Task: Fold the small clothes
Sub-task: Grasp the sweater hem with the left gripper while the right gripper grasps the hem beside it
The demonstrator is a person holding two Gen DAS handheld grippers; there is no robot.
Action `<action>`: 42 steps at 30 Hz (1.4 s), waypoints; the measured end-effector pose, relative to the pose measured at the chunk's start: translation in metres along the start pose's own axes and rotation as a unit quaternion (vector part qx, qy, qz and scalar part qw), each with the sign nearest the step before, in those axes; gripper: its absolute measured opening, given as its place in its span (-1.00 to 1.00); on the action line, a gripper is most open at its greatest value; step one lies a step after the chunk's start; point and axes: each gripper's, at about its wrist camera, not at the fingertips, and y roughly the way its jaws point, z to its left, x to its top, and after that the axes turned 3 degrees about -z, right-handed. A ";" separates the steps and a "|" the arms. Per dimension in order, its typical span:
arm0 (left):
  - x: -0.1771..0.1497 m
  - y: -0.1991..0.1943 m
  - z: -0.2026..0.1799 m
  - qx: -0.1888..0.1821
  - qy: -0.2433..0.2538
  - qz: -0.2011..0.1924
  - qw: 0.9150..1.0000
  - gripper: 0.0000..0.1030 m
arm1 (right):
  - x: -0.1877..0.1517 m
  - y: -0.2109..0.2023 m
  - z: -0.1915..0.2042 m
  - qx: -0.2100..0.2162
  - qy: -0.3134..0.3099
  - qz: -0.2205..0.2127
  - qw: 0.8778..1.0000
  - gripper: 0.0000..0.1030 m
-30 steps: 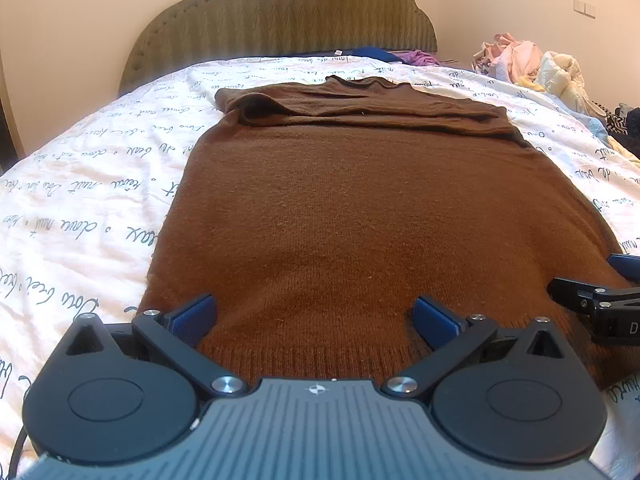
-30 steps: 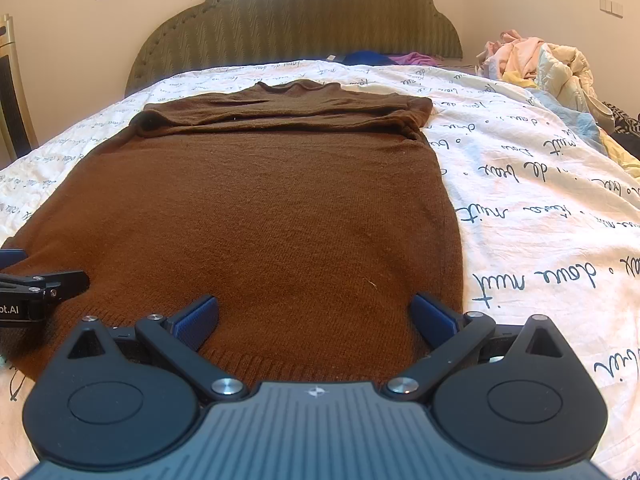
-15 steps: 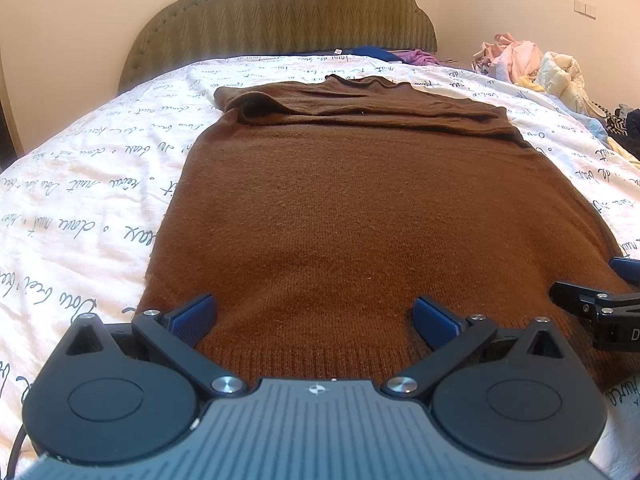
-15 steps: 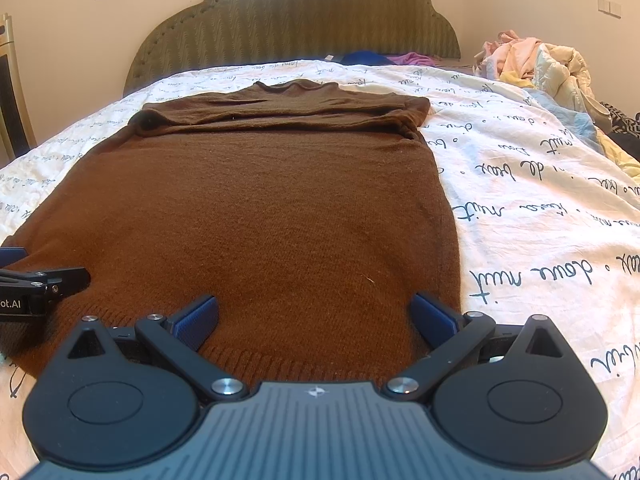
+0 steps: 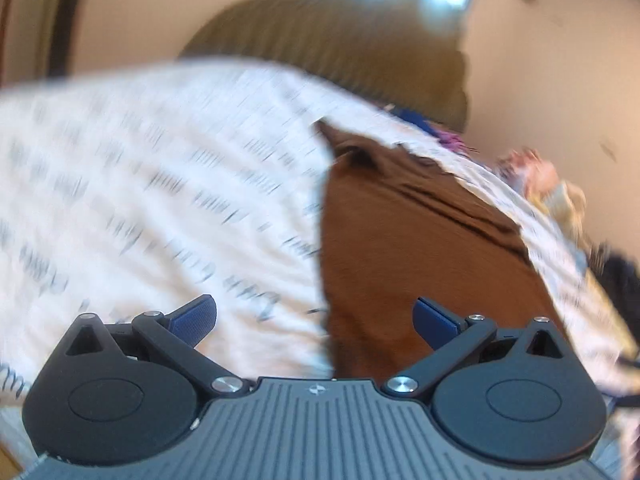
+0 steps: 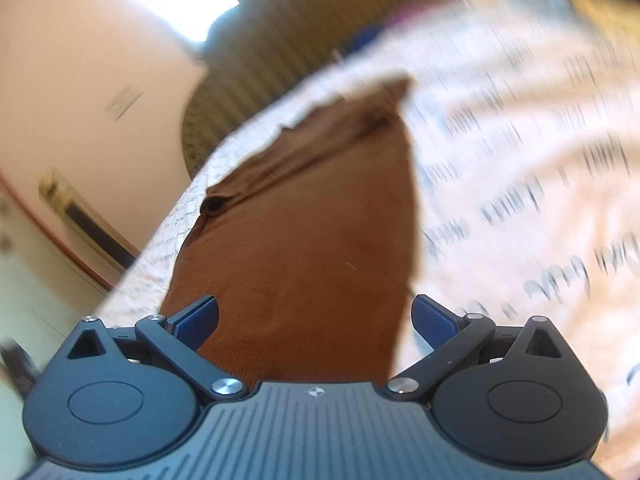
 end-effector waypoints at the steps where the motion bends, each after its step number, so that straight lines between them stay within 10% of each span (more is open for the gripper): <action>1: 0.004 0.005 0.014 -0.021 -0.039 0.023 0.999 0.97 | 0.003 0.006 -0.008 0.010 0.020 0.021 1.000 1.00; 7: 0.013 0.024 0.038 -0.207 -0.153 0.101 0.961 0.97 | 0.010 0.028 -0.016 0.089 0.052 0.093 0.990 1.00; 18: 0.012 0.059 -0.003 -0.215 -0.076 0.187 0.956 0.92 | 0.015 0.035 -0.024 0.125 0.071 0.129 0.981 0.99; 20: 0.010 0.064 -0.014 -0.206 -0.049 0.190 0.959 0.57 | 0.016 0.035 -0.025 0.127 0.070 0.127 0.981 0.92; 21: 0.009 0.066 -0.020 -0.202 -0.032 0.195 0.959 -0.23 | 0.015 0.035 -0.025 0.122 0.068 0.126 0.982 0.82; 22: 0.008 0.071 -0.024 -0.192 -0.019 0.211 0.958 -0.69 | 0.015 0.037 -0.027 0.116 0.066 0.131 0.982 0.24; 23: 0.004 0.075 -0.026 -0.168 -0.003 0.225 0.960 -0.92 | 0.013 0.040 -0.031 0.106 0.071 0.143 0.982 -0.57; 24: 0.002 0.076 -0.029 -0.160 0.016 0.224 0.961 -0.93 | 0.011 0.042 -0.036 0.099 0.073 0.150 0.981 -0.88; 28: 0.015 0.059 -0.041 -0.168 0.043 0.177 0.969 -0.93 | 0.013 0.034 -0.040 0.135 0.081 0.121 0.980 -0.90; 33: 0.077 0.060 -0.048 -0.221 -0.044 0.069 0.972 -0.93 | 0.065 0.039 -0.034 0.223 0.108 0.040 0.968 -0.90; 38: 0.148 0.134 -0.073 -0.227 -0.140 -0.018 0.964 -0.92 | 0.155 0.096 -0.036 0.262 0.129 -0.047 0.955 -0.90; 42: 0.197 0.236 -0.102 -0.191 -0.152 -0.015 0.970 -0.93 | 0.229 0.163 -0.037 0.244 0.143 -0.074 0.956 -0.90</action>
